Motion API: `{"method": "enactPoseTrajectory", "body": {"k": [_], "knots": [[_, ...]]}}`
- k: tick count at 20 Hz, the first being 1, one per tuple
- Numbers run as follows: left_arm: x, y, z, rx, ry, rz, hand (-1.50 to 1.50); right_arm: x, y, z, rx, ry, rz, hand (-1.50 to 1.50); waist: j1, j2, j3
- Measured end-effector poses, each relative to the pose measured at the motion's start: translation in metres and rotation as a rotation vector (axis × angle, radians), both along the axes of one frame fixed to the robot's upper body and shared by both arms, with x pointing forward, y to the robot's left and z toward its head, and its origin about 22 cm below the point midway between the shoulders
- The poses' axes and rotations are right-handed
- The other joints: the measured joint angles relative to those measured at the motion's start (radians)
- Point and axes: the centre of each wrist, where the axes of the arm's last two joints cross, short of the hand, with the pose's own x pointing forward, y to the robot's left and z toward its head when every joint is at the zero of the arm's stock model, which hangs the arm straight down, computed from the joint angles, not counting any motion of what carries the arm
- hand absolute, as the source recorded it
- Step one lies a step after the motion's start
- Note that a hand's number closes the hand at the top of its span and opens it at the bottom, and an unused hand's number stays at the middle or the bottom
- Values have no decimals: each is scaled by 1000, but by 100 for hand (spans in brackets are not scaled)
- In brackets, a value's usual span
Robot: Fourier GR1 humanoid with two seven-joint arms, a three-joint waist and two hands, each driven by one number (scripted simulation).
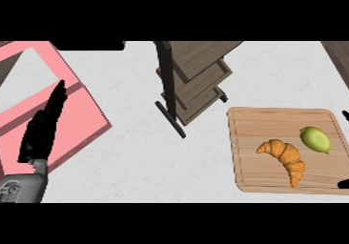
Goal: Pick the lemon from the cutting board and place it in the tiered basket
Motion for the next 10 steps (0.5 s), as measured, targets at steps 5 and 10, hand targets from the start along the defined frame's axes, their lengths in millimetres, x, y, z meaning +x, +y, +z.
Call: {"method": "enactPoseTrajectory", "body": {"k": [5, 10], "knots": [[-2, 5, 1, 6, -1, -9, 0, 4, 0, -7, 7, 26, -8, -150, 2, 0, 0], [-2, 12, -5, 6, 0, -7, 0, 16, 5, -15, 11, 37, -7, -150, 3, 1, 0]]}}
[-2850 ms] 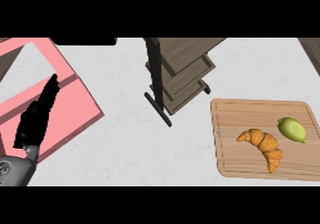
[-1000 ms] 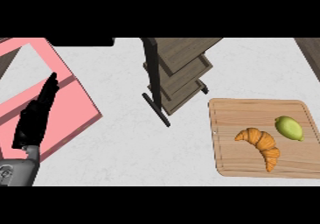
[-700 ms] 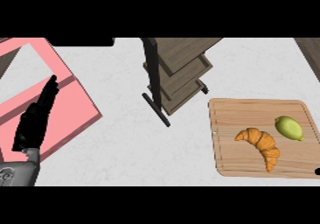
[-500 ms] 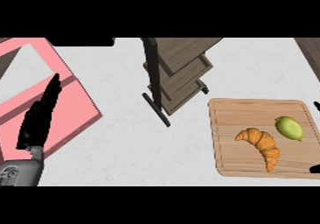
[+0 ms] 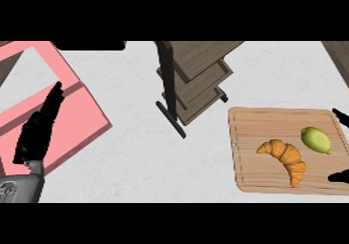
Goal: Pick the lemon from the cutting board and place it in the tiered basket
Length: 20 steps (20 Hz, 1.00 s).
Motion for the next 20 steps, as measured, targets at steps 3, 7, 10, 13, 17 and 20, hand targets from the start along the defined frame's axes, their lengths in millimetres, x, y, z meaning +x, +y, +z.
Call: {"method": "enactPoseTrajectory", "body": {"k": [3, 7, 10, 13, 17, 20], "knots": [[0, -4, 4, -1, 0, -1, 0, 6, 8, -4, -3, 8, 16, -150, 0, 0, 0], [0, -4, 7, -4, -1, -3, 0, 16, 15, -10, 0, 19, 34, -150, 1, 0, 0], [2, -6, 3, -6, 4, 1, 0, 20, 24, -22, 10, 28, 47, -150, 1, 0, 0], [0, -3, 2, -2, -3, -1, 0, 24, 25, -25, 13, 53, 60, 150, 1, 0, 0], [-3, -6, -2, -9, 0, -1, 0, 32, 32, -21, -37, 82, 148, 150, 2, -1, -1], [-6, -6, 0, -4, -2, -7, 0, 31, 40, -26, -118, 17, 187, 150, 3, -2, -2]]}}
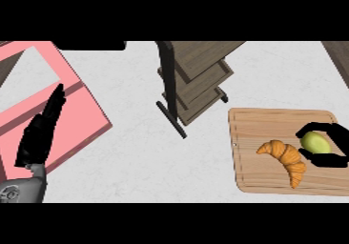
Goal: Pick the lemon from the cutting board and place it in the tiered basket
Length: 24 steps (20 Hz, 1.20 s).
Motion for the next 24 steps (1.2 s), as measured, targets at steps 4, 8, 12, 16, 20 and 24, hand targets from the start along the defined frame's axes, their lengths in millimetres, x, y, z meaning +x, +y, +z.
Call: {"method": "enactPoseTrajectory", "body": {"k": [4, 8, 12, 16, 20, 24], "knots": [[3, -1, 1, 2, 1, 3, 0, -3, -2, -2, 21, -26, 10, 150, -2, 0, 0], [4, 0, 4, 3, -1, 11, 0, -12, -6, -1, 109, -18, -3, 150, -6, 0, 1], [6, -4, 2, 0, 1, 3, 0, 9, 19, 6, 155, -21, -79, 150, -2, -2, -1], [10, -10, 5, 8, -5, -30, 0, 41, 66, 11, 131, -14, -222, 150, 48, 0, -14], [12, -14, 6, 12, -5, -57, 0, 70, 105, 29, 128, -56, -367, 150, 87, -2, -23], [14, -19, 7, 18, 0, -82, 0, 100, 140, 70, 134, -170, -522, 150, 114, -12, -28]]}}
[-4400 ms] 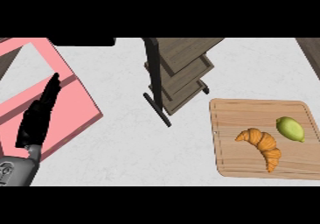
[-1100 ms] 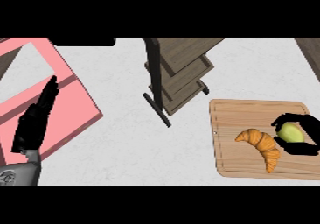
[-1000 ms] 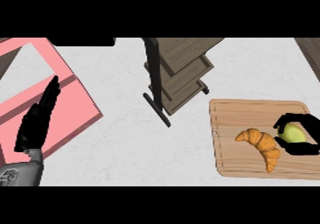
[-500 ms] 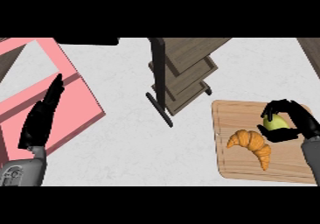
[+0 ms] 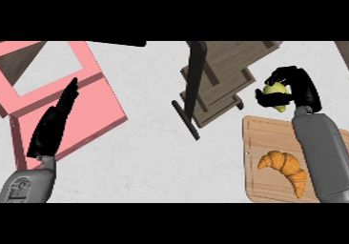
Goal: Pick the lemon from the cutting board and place it in the tiered basket
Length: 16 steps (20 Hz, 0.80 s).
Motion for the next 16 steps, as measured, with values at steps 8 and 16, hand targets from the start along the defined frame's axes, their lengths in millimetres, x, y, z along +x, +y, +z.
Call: {"method": "enactPoseTrajectory", "body": {"k": [8, 16], "knots": [[5, -10, 1, 9, 7, -46, 0, 40, 61, 101, -85, -228, -299, 150, 29, -7, -6], [9, -15, 2, 12, 13, -61, 0, 58, 120, 188, -255, -266, -524, 150, 32, -3, -4]]}}
